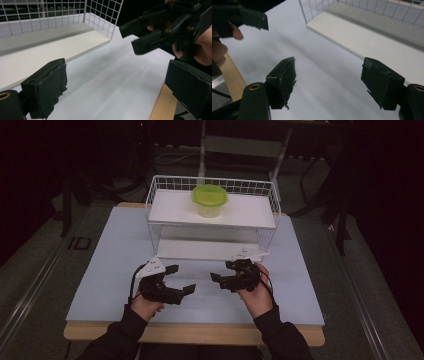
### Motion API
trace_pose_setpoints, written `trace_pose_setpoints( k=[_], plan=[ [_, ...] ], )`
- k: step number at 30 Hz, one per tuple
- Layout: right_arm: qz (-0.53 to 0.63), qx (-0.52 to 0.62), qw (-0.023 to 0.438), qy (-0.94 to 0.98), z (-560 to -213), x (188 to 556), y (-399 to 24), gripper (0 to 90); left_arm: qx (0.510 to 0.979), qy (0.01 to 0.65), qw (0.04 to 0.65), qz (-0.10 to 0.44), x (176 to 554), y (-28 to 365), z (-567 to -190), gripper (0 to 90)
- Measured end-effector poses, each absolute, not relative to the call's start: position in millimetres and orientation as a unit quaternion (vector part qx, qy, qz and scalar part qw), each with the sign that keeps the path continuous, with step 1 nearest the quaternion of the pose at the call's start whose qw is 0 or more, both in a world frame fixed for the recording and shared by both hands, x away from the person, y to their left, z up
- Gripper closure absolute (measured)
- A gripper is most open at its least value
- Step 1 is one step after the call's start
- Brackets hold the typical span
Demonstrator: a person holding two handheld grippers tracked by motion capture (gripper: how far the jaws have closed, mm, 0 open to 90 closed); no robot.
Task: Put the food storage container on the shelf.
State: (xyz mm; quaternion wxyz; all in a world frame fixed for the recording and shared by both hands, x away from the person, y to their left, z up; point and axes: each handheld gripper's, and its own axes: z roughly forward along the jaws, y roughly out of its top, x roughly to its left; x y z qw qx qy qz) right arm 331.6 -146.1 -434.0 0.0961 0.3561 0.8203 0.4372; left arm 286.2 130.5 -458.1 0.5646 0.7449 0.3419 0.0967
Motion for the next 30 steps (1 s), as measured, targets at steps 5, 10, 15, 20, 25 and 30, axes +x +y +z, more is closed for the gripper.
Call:
trace_pose_setpoints(
  k=[5,10,15,20,25,30],
  plan=[
    [0.438,0.359,0.098,0.818,-449,328,-156,25.3,0.75,0.341,0.559,0.096,286,129,-463,5.0],
    [0.438,0.369,0.103,0.813,-463,325,-168,22.7,0.753,0.341,0.554,0.096,286,128,-468,5.0],
    [0.427,0.374,0.113,0.816,-471,322,-180,22.1,0.761,0.336,0.546,0.102,285,126,-471,5.0],
    [0.415,0.365,0.128,0.824,-476,319,-184,22.2,0.766,0.329,0.541,0.107,283,127,-474,5.0],
    [0.396,0.352,0.145,0.835,-481,316,-183,22.1,0.768,0.328,0.539,0.113,280,129,-474,5.0],
    [0.392,0.343,0.151,0.84,-482,316,-181,22.2,0.769,0.323,0.539,0.114,280,131,-474,5.0]
  ],
)
